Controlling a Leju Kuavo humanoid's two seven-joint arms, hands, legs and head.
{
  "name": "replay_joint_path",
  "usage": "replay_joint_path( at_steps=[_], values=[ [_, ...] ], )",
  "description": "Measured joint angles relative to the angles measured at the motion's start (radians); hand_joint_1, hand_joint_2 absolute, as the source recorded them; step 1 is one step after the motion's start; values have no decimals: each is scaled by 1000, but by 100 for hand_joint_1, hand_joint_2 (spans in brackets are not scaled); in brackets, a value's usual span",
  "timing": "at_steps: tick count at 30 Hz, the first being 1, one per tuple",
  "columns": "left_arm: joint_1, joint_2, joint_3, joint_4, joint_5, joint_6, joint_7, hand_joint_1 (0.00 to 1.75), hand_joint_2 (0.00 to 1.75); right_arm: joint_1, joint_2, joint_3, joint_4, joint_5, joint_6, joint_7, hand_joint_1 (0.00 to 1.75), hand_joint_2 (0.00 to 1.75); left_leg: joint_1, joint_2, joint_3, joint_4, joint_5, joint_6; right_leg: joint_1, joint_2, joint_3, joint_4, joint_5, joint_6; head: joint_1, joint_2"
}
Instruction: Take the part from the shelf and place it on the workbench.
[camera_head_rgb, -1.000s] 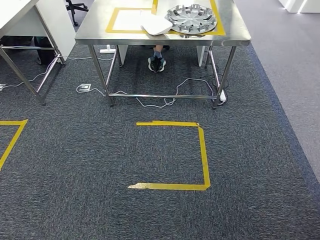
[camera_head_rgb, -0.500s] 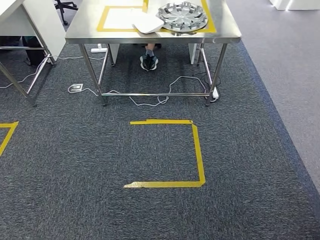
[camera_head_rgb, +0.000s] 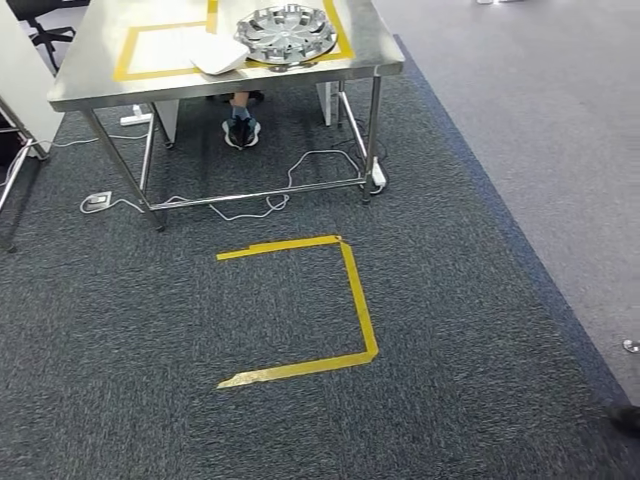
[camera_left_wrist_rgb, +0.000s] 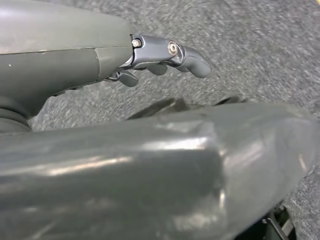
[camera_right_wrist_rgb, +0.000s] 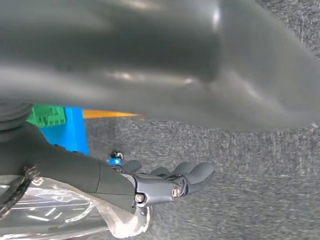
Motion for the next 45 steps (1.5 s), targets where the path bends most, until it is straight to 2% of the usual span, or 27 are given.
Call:
replay_joint_path(
  at_steps=[1, 3, 5, 7, 9, 10, 12, 13, 14, 17, 18, 20, 21, 23, 25, 27, 28, 29, 31, 32, 34, 36, 38, 40, 42, 43, 45],
  values=[
    [1, 1, 0, 0, 0, 0, 0, 0, 0, -3, 0, 2, 0, -1, -1, 0, 0, 0, 0, -31, 26, -60, 27, 9, 1, 13, -1, 3, 0, 2, 2, 0],
    [2, 4, 0, 0, 1, 0, -1, 0, 0, -10, -3, 6, 1, -8, -5, 0, 0, 0, -3, -71, 48, -121, 37, 20, -4, 40, -18, 7, 3, 14, 3, 0],
    [1, 4, 0, 0, 2, 0, -1, 0, 0, -13, -7, 14, 2, -21, -12, -1, 0, 0, -3, -54, 50, -136, 34, 21, -10, 66, -35, 9, 9, 29, 3, 0],
    [-2, 3, 0, 0, 1, 1, -2, 0, 0, -14, -12, 25, 3, -40, -23, -3, 0, 0, 1, -23, 53, -152, 41, 25, -8, 37, -54, 33, -10, 39, 8, 0],
    [-2, 1, 0, 0, 0, 1, -2, 0, 0, -19, -21, 35, 3, -65, -39, -6, 0, 0, 1, 12, 53, -160, 46, 30, -6, -30, -104, 133, -72, 47, 16, 0],
    [0, 0, 0, 0, 1, 1, -2, 0, 0, -22, -27, 42, 4, -81, -49, -9, 0, 0, -1, 29, 51, -160, 46, 32, -6, -51, -137, 201, -106, 51, 18, 0],
    [1, -1, -1, 0, 4, 1, -3, 0, 0, -24, -38, 60, 4, -114, -67, -15, 0, 0, -4, 62, 48, -159, 46, 32, -7, -65, -172, 285, -133, 57, 18, 0],
    [1, -1, -1, 0, 5, 1, -3, 0, 0, -23, -42, 70, 4, -129, -75, -18, 0, 0, -4, 77, 48, -158, 46, 32, -8, -69, -160, 271, -118, 58, 18, 0],
    [0, -1, -1, 0, 6, 1, -3, 0, 0, -23, -47, 79, 4, -143, -82, -22, 0, 0, -5, 91, 48, -158, 46, 32, -8, -76, -127, 220, -90, 58, 18, 0],
    [-4, -2, -1, 0, 7, 1, -6, 0, 0, -32, -64, 107, 5, -179, -104, -32, 0, 0, -10, 125, 55, -152, 42, 21, -5, -140, -6, 20, -18, 46, 17, 0],
    [-5, -2, -1, 0, 8, 1, -6, 0, 0, -36, -70, 116, 5, -187, -111, -35, 0, 0, -11, 135, 59, -151, 40, 15, -3, -152, 9, -7, -12, 39, 15, 0],
    [-8, -2, -1, -1, 9, 1, -8, 0, 0, -42, -78, 133, 5, -201, -121, -38, 0, 0, -10, 155, 66, -153, 40, 2, 0, -134, 6, -13, -8, 26, 12, 0],
    [-9, -2, -1, -1, 9, 0, -8, 0, 0, -42, -81, 141, 5, -207, -124, -38, 0, 0, -8, 153, 68, -151, 36, -5, -1, -124, 5, -15, -3, 20, 12, 0],
    [-9, -2, -1, -1, 9, 0, -10, 0, 0, -44, -87, 154, 5, -215, -129, -38, 0, 0, -4, 108, 52, -103, -5, -15, -5, -103, 2, -21, 9, 7, 9, 0],
    [-5, -2, -2, -1, 12, -1, -10, 0, 0, -48, -92, 165, 5, -223, -131, -39, 0, 0, -1, 52, 2, 24, -82, -20, -6, -81, 0, -21, 16, 0, 6, 0],
    [-3, -1, -5, -1, 15, -1, -10, 0, 0, -49, -95, 174, 5, -229, -131, -40, 0, 0, -1, 37, -40, 129, -119, -21, -4, -54, -2, -18, 18, -2, 6, 0],
    [-3, -1, -6, -1, 15, -1, -10, 0, 0, -49, -96, 178, 5, -231, -131, -40, 0, 0, -1, 35, -39, 130, -105, -19, -3, -40, -2, -15, 18, -2, 6, 0],
    [-3, -1, -6, -1, 15, -1, -10, 0, 0, -49, -98, 181, 5, -231, -131, -40, 0, 0, -1, 31, -22, 92, -72, -16, -2, -26, -2, -11, 18, -2, 6, 0],
    [-3, 0, -7, -1, 15, -1, -10, 0, 0, -50, -100, 187, 5, -235, -131, -40, 0, 0, -2, -4, 32, -38, 3, -4, 0, 1, -4, -4, 16, 2, 6, 0],
    [-3, 1, -8, -1, 15, -1, -11, 0, 0, -51, -102, 189, 4, -237, -131, -40, 0, 0, -1, -25, 53, -92, 23, 1, 0, 13, -8, 0, 15, 6, 7, 0],
    [-5, 4, -9, -1, 14, -1, -12, 0, 0, -52, -106, 194, 4, -242, -131, -40, 0, 0, -4, -46, 65, -133, 27, 9, -3, 35, -24, 6, 18, 19, 7, 0],
    [-7, 5, -10, -1, 12, -1, -12, 0, 0, -49, -110, 198, 4, -245, -132, -41, 0, 0, -5, -25, 65, -143, 31, 17, -8, 50, -38, 8, 21, 33, 8, 0],
    [-7, 4, -11, -1, 11, -1, -13, 0, 0, -49, -113, 203, 4, -249, -132, -40, 0, 0, -2, 2, 66, -153, 37, 29, -7, 14, -64, 49, -9, 41, 12, 0],
    [-6, 4, -13, -1, 10, -1, -13, 0, 0, -52, -118, 206, 4, -256, -132, -40, 0, 0, -3, 31, 64, -157, 39, 36, -6, -42, -123, 167, -76, 47, 17, 0],
    [-3, 4, -17, -1, 11, 0, -14, 0, 0, -52, -121, 207, 4, -261, -132, -40, 0, 0, -5, 60, 61, -156, 38, 37, -8, -62, -176, 281, -121, 54, 18, 0],
    [-3, 4, -19, -1, 12, 0, -14, 0, 0, -50, -121, 209, 4, -262, -132, -40, 0, 0, -5, 75, 60, -156, 38, 37, -9, -66, -179, 292, -116, 56, 18, 0],
    [-4, 3, -21, -1, 12, 1, -14, 0, 0, -49, -122, 211, 4, -263, -132, -40, 0, 0, -5, 101, 61, -154, 36, 34, -11, -84, -121, 193, -60, 58, 19, 0]
  ],
)
